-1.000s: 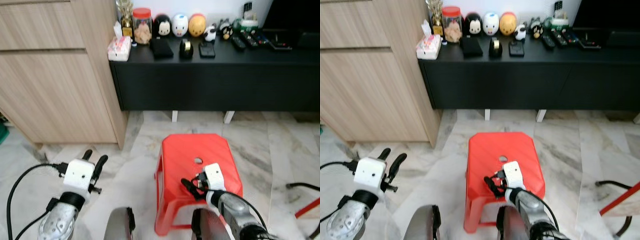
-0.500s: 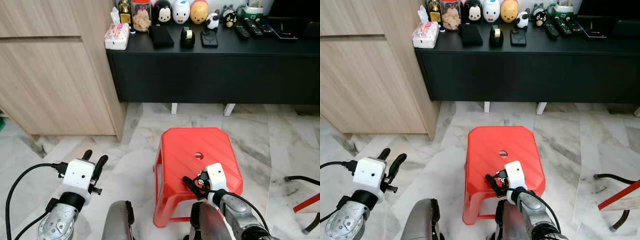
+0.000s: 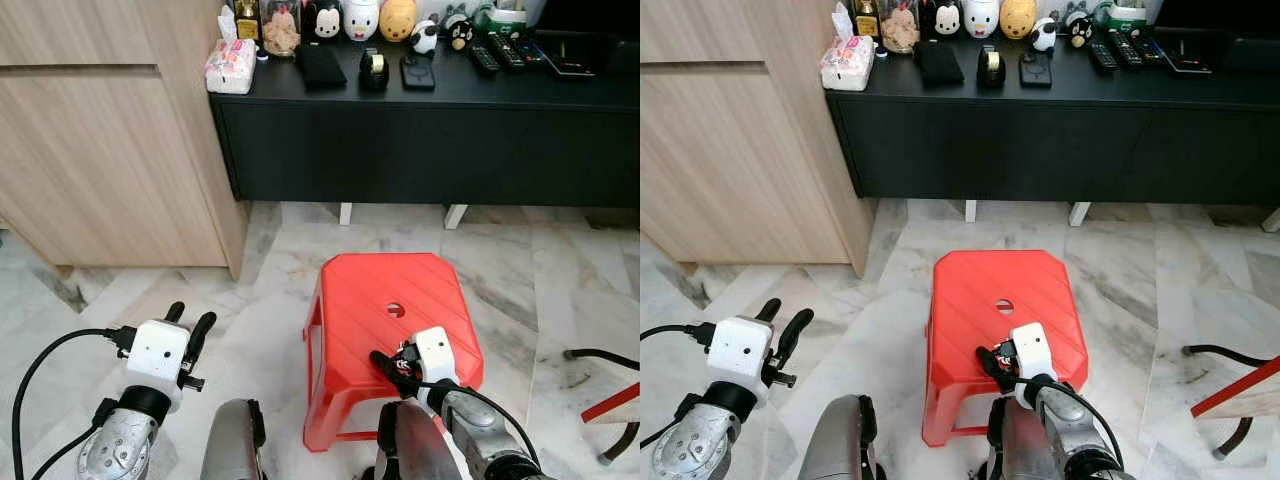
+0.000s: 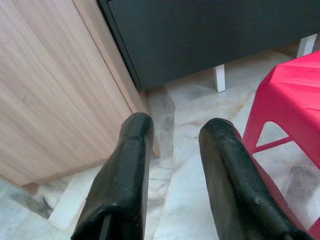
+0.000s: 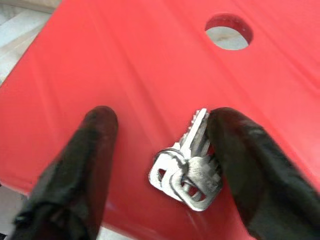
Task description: Hang keys on a hook
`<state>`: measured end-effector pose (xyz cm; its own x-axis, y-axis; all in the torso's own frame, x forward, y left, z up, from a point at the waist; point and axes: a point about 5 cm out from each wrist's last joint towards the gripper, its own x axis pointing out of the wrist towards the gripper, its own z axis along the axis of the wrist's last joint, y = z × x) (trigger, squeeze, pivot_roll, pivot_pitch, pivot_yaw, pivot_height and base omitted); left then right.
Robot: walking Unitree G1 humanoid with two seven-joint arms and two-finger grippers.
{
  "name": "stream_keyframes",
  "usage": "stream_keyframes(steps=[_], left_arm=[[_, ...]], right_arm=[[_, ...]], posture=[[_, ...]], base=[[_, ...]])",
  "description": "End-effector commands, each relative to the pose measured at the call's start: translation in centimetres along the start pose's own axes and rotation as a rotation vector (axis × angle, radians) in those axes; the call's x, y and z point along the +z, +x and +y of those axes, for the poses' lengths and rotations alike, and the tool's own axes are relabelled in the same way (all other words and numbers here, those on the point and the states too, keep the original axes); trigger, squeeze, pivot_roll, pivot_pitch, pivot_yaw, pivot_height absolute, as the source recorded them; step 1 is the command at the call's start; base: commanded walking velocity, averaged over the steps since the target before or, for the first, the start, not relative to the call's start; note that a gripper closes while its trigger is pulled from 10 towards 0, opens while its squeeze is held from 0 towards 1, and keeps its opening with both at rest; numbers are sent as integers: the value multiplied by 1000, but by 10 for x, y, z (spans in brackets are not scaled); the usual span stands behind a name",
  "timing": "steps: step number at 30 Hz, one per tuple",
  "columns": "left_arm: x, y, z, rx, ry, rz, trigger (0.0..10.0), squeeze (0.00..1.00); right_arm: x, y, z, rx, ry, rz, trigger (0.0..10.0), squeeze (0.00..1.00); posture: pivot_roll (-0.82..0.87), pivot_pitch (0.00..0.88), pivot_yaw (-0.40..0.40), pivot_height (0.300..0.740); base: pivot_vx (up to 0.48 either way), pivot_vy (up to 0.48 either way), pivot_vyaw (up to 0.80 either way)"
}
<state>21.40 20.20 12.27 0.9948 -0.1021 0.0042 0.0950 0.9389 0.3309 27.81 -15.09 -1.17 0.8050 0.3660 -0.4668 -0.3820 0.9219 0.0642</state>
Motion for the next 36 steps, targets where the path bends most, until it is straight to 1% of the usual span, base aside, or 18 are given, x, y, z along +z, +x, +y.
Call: stream_keyframes(steps=[1, 7, 16, 23, 25, 26, 27, 31, 36], left_arm=[[-1, -2, -2, -2, -1, 13, 10000, 0], [-1, -2, -2, 0, -2, 13, 10000, 0], [-1, -1, -1, 6, 1, 14, 10000, 0], [-1, -1, -1, 8, 3, 13, 10000, 0], [-1, -1, 0, 13, 3, 11, 10000, 0], [-1, -1, 0, 13, 3, 11, 10000, 0], [-1, -1, 0, 14, 4, 11, 10000, 0], [-1, 0, 0, 16, 5, 10, 10000, 0], [-1, 0, 0, 19, 6, 9, 10000, 0]], right_arm=[[-34, -11, 3, -2, 51, 136, 0, 0], [-37, -14, 2, -3, 55, 140, 0, 0], [-36, -15, -4, -88, 110, 109, 0, 0], [-21, -10, -9, -123, 122, 53, 0, 0], [-12, -7, -12, -138, 140, 10, 0, 0], [-12, -7, -12, -138, 140, 10, 0, 0], [-4, -5, -14, -152, 156, -29, 0, 0], [9, -2, -18, -170, 174, -87, 0, 0], [17, 0, -19, -175, 185, -129, 0, 0]], posture=[[167, 181, -52, 584], [164, 184, -56, 584], [166, 181, -54, 584], [171, 180, -54, 584], [170, 178, -54, 584], [170, 178, -54, 584], [170, 178, -54, 584], [169, 177, -53, 584], [171, 175, -54, 584]], base=[[0, 0, 0], [0, 0, 0], [0, 0, 0], [0, 0, 0], [0, 0, 0], [0, 0, 0], [0, 0, 0], [0, 0, 0], [0, 0, 0]])
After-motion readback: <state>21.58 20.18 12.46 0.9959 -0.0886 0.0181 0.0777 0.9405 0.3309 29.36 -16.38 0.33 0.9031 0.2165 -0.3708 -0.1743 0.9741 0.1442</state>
